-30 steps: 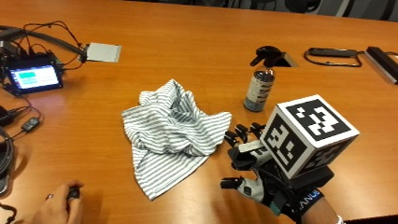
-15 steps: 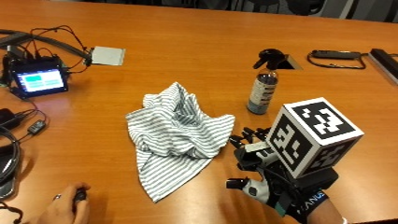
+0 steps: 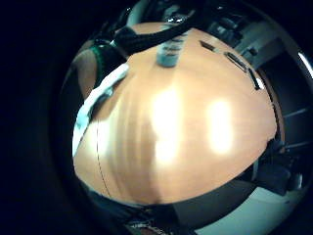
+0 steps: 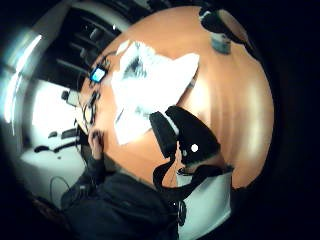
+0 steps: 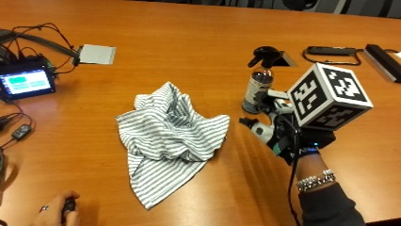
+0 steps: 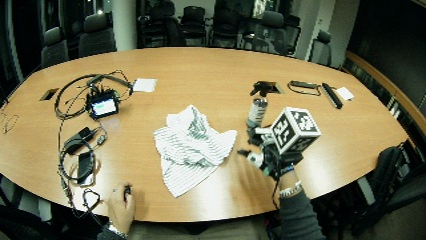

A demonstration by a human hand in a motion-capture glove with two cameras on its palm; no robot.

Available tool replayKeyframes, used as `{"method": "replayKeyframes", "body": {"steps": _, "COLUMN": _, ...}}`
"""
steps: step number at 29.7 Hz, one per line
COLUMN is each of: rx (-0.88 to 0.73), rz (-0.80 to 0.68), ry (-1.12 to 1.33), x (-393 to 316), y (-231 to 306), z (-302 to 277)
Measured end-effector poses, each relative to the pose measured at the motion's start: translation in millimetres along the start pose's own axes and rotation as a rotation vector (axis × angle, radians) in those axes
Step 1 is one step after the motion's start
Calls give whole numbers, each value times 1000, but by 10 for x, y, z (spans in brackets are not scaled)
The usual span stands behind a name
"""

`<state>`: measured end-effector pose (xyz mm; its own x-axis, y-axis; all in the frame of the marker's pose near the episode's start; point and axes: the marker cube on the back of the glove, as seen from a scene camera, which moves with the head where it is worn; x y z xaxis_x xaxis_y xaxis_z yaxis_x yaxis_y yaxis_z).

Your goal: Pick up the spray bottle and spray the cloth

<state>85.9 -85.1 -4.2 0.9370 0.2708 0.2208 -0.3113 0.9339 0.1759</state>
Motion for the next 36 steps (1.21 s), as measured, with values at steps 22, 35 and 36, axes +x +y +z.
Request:
{"method": "replayKeyframes", "body": {"steps": 22, "rx": 293, "rz": 408, "ry": -661, "x": 910, "y": -1138, "z": 468}}
{"method": "replayKeyframes", "body": {"steps": 35, "rx": 563, "rz": 285, "ry": -521, "x": 1036, "y": -925, "z": 439}}
{"method": "replayKeyframes", "body": {"steps": 36, "rx": 557, "rz": 280, "ry": -522, "x": 1012, "y": -952, "z": 463}}
